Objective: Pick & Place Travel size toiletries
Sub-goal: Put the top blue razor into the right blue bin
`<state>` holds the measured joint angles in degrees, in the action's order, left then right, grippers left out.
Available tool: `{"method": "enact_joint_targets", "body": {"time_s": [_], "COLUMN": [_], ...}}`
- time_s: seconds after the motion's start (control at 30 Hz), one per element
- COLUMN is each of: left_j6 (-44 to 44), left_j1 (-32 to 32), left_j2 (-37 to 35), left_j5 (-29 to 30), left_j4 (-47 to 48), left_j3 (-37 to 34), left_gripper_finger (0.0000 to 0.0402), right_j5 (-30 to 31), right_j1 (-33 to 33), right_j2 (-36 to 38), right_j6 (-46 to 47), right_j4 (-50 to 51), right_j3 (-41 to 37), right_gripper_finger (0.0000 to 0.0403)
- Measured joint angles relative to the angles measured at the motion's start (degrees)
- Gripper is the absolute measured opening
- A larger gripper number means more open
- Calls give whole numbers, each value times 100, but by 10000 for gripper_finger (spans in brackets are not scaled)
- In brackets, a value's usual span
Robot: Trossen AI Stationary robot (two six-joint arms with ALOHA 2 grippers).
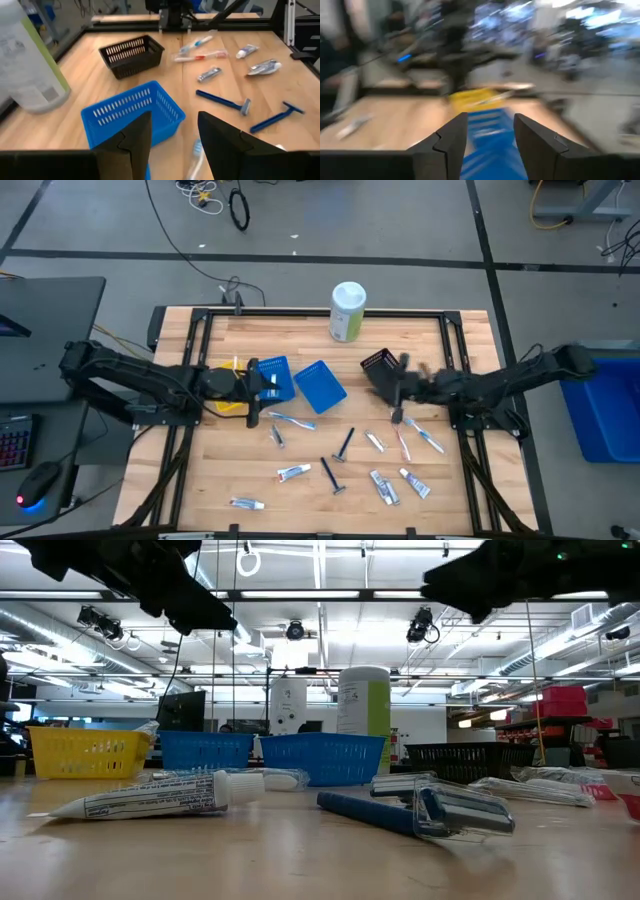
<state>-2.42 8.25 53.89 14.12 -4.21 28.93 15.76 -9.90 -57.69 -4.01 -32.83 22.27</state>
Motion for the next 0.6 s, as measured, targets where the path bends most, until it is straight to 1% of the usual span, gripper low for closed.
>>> {"method": "enact_joint_targets", "body": {"time_s": [0.1,0.2,0.33,0.43,0.53,0.6], "left_j6": [91,162,160,160,133,98], "left_j1": [0,0,-2,-5,-5,-5], "left_j2": [0,0,0,0,0,0], "left_j5": [18,19,19,19,17,18], "left_j4": [-43,-98,-94,-133,-133,-133], "left_j3": [0,0,0,0,0,0], "left_gripper_finger": [167,167,167,167,167,167], "right_j5": [-730,-1178,-1568,-1717,-1894,-1898], "right_j1": [-88,-219,-302,-303,-299,-299], "right_j2": [-786,-1538,-2599,-3372,-3951,-4234], "right_j6": [237,233,35,-171,-427,-627], "right_j4": [573,1663,3644,4765,5279,5272], "right_j3": [623,1401,2577,3252,3566,3616], "right_gripper_finger": [180,183,182,177,170,167]}}
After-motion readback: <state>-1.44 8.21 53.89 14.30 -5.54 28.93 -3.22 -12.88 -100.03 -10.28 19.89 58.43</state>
